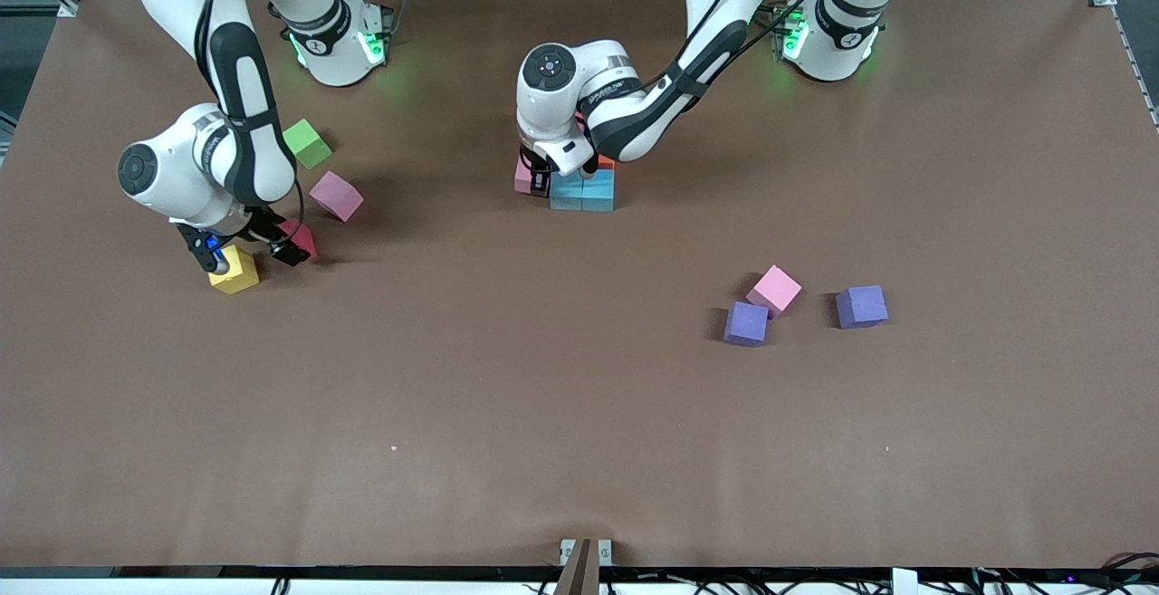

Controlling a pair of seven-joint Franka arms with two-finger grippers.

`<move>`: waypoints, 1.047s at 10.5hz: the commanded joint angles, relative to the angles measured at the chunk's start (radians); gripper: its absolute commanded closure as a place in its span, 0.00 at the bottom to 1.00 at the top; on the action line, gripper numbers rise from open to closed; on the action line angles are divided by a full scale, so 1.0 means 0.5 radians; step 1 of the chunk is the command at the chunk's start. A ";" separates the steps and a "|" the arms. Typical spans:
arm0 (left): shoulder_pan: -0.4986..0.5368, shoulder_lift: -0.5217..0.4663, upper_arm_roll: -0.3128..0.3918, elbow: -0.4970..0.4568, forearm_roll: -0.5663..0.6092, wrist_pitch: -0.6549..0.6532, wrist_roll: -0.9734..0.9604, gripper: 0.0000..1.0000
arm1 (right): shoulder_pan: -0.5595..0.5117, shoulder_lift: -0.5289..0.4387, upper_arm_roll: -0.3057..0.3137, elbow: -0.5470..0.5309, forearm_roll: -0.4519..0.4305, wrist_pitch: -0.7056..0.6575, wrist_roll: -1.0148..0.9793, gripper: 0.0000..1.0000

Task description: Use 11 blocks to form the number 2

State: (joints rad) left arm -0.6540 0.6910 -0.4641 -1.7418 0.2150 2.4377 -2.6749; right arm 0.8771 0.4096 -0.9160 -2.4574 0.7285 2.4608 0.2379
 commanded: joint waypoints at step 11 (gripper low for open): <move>-0.017 0.094 0.036 0.155 0.061 -0.163 -0.077 0.89 | 0.044 -0.021 0.148 0.272 0.065 -0.186 -0.475 0.67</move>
State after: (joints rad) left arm -0.6531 0.7271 -0.4509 -1.6907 0.2150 2.3838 -2.6863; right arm 0.9281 0.4104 -0.8369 -2.3626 0.7428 2.4339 0.0705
